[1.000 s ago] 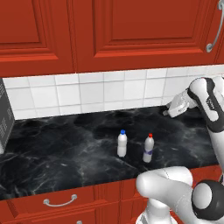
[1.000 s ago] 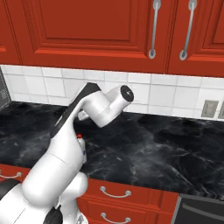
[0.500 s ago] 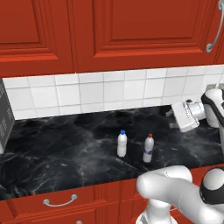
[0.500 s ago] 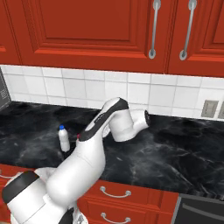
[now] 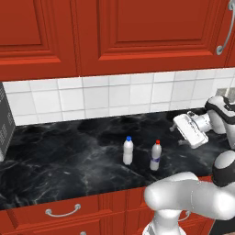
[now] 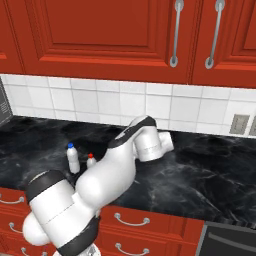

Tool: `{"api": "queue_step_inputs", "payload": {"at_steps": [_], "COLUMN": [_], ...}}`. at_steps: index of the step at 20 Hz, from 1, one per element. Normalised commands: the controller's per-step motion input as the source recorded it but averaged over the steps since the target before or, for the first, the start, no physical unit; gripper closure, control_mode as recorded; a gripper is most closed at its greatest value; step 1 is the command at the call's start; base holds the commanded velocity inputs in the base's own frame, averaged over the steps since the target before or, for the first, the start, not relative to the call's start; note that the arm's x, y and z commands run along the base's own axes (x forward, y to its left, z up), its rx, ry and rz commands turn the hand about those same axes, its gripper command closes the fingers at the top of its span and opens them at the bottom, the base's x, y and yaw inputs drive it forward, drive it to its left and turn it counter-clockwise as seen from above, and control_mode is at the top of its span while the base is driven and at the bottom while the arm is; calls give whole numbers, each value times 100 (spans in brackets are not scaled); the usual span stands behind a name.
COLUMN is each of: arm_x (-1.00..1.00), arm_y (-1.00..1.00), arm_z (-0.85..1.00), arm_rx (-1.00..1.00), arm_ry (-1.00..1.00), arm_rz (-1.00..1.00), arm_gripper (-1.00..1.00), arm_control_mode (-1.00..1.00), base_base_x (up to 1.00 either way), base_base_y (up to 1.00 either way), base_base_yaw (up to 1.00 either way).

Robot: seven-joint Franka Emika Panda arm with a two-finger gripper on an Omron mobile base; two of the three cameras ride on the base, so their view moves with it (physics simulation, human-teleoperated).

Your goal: Take the bottled waters from the counter and place them in the freezer to freeze. Close the freezer door after placing the bottles.

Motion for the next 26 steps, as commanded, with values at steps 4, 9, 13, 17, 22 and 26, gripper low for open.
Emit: {"api": "queue_step_inputs", "payload": {"at_steps": [4, 9, 13, 17, 22, 26], "arm_x": [0, -2, -11, -25, -15, 0], "arm_y": [0, 7, 16, 21, 30, 38], "arm_z": [-36, -19, -14, -14, -2, 0], "arm_rx": [0, 0, 0, 0, 0, 0], "arm_ry": [-2, 0, 0, 0, 0, 0], "arm_rz": [9, 3, 1, 1, 0, 0], "arm_gripper": [-100, -100, -100, -100, -100, -100], "arm_control_mode": [-100, -100, -100, -100, -100, -100], "base_base_x": [0, 0, 0, 0, 0, 0], "base_base_y": [0, 0, 0, 0, 0, 0], "base_base_yaw": [0, 0, 0, 0, 0, 0]}}
